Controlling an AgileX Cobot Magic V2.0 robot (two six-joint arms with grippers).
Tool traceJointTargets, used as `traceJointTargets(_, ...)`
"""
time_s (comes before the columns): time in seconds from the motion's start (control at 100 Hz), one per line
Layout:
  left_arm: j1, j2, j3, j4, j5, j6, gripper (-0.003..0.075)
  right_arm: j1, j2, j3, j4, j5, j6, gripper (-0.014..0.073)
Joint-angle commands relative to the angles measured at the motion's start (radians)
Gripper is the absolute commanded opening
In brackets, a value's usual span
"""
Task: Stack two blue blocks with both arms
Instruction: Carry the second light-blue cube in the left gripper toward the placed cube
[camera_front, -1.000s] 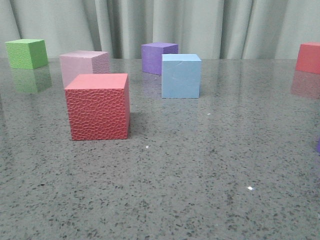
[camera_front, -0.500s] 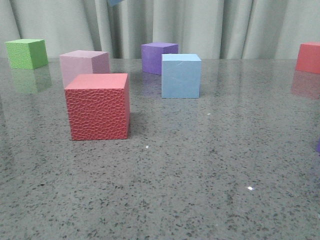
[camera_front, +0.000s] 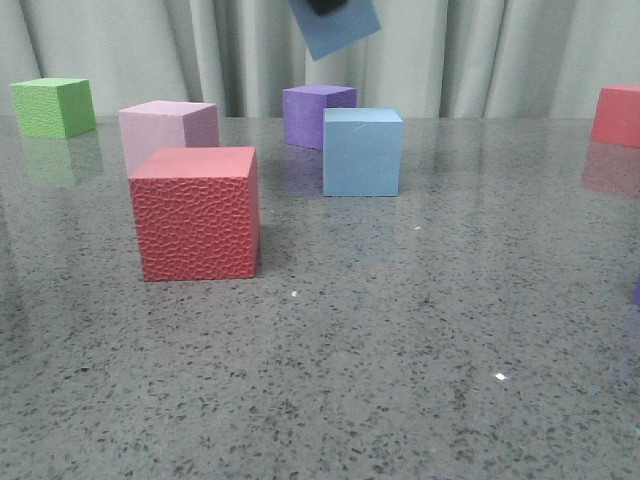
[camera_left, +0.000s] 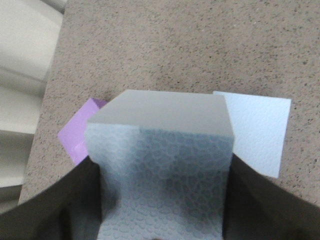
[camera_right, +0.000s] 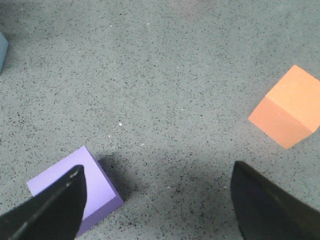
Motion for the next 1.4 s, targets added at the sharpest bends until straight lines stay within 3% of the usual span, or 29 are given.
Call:
traceJointTargets(0.0,-0.012,-0.056,-0.034,-0.026,-0.06,-0.001,0.0232,-0.004,0.0,-0.025,-0.009,-0.055,-0.01,0.059)
traceJointTargets(0.61,-0.012,-0.051,-0.034,-0.097,0.059,0.001,0.0232,-0.004,0.0,-0.025,-0.009,-0.056,-0.01,0.059)
traceJointTargets(1.39,-0.036,-0.047,0.004,-0.066,0.079,0.023,0.0232,-0.004,0.0,-0.025,-0.008,-0.057,-0.01,0.059)
